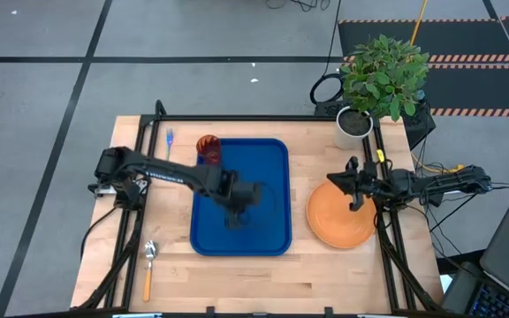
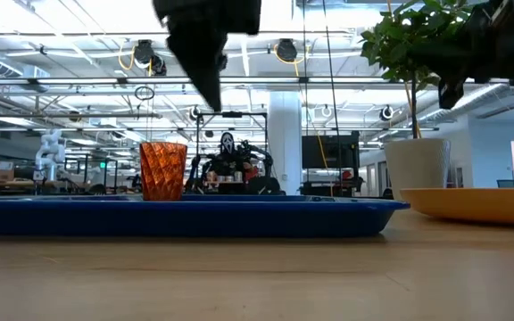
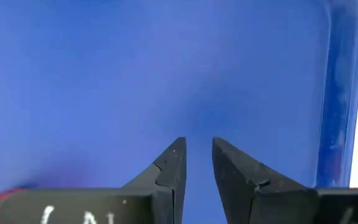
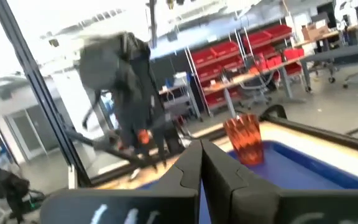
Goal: Pick and place plate/cup/fork/spoon on tray
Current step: Put the orange plate to the left of the brown glass on the blue tray
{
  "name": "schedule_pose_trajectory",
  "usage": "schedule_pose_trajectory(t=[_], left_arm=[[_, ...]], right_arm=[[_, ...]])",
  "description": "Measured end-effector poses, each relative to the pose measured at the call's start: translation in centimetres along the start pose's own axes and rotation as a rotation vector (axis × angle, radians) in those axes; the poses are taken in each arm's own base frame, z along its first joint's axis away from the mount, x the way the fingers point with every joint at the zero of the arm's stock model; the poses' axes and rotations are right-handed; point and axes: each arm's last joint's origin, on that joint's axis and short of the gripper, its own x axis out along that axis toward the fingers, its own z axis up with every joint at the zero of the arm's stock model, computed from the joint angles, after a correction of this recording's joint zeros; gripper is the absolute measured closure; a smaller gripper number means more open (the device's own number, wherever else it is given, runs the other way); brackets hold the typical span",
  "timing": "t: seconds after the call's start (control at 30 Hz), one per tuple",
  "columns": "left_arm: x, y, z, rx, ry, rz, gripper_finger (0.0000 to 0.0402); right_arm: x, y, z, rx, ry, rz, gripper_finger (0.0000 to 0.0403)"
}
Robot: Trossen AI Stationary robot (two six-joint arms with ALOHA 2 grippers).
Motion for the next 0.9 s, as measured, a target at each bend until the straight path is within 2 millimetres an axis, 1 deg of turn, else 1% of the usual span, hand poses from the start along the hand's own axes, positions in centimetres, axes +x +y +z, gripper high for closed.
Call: schedule_pose_trajectory(t=[0.13,0.23,0.37,0.43,0.53,0.6,0.7,0.8,0.9], left_arm=[[2.5,-0.9,-1.8,-0.01,0.044,0.002,0.0321],[4.1,-1.1,-2.6,-0.019,0.037,-0.001,0.0321],[5.3,-1.3,-3.2,-0.016,0.019,-0.006,0.0321],[5.5,-1.3,-3.2,-0.018,-0.008,-0.011,0.0321],[5.1,-1.3,-3.2,-0.023,-0.086,-0.022,0.0321],[4.3,-1.3,-3.0,-0.021,-0.198,-0.027,0.0321],[2.7,-0.9,-3.5,-0.031,-0.394,-0.003,0.0321],[0.6,-0.3,-4.8,-0.073,-0.597,0.012,0.0321],[-1.2,0.3,-7.1,-0.114,-0.803,-0.008,0.0321]], right_arm=[[0.0,0.0,0.1,0.02,-0.014,0.004,0.0403],[0.0,0.0,0.1,0.058,-0.014,0.004,0.0403],[0.0,0.0,0.1,0.007,-0.013,0.002,0.0403],[0.0,0.0,0.1,0.011,-0.013,0.002,0.0403],[0.0,0.0,0.1,0.034,-0.01,0.002,0.0403],[0.0,0.0,0.0,0.031,-0.005,0.0,0.0403],[0.0,0.0,0.1,0.02,-0.014,0.003,0.0403],[0.0,0.0,0.1,-0.002,-0.006,0.0,0.0403],[0.0,0.1,0.3,-0.036,-0.033,0.008,0.0403]])
